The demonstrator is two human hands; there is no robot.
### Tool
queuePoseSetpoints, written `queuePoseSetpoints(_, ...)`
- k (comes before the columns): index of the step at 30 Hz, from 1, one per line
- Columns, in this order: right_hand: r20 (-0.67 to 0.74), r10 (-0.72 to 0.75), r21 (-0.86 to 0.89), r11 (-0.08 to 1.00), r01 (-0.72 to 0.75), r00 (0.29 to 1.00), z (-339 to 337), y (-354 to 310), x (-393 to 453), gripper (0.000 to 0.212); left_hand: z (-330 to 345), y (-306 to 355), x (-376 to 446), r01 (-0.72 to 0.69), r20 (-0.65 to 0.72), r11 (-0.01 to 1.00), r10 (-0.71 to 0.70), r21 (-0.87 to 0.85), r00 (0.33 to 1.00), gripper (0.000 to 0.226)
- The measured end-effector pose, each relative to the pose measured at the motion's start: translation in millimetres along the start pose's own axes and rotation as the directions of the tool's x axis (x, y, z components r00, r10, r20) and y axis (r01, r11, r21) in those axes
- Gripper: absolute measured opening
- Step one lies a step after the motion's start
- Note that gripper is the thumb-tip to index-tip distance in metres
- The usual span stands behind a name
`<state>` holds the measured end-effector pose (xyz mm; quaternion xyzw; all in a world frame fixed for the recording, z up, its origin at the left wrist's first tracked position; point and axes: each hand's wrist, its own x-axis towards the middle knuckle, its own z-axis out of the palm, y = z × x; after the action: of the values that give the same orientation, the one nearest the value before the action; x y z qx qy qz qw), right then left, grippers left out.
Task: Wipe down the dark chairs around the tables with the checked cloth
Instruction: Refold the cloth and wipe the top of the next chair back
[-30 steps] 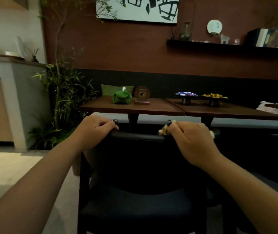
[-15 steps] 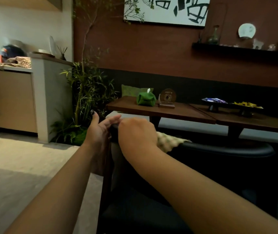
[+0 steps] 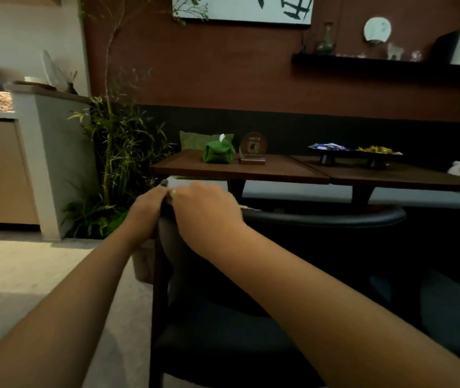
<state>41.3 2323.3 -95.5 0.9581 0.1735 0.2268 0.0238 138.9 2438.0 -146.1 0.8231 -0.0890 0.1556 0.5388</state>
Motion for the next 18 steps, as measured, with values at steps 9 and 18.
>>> queuePoseSetpoints(9,-0.539,-0.05,-0.026,0.999,0.042,0.841,11,94,-104,0.022,40,95,-77,-0.5,0.337,0.66,0.37,0.561,0.866,0.061)
queuePoseSetpoints(18,-0.67,0.594,0.535,0.802,-0.266,0.445,30,212,-172,0.025,133,182,-102,-0.65,0.7,0.529,0.138,0.546,0.7,0.043)
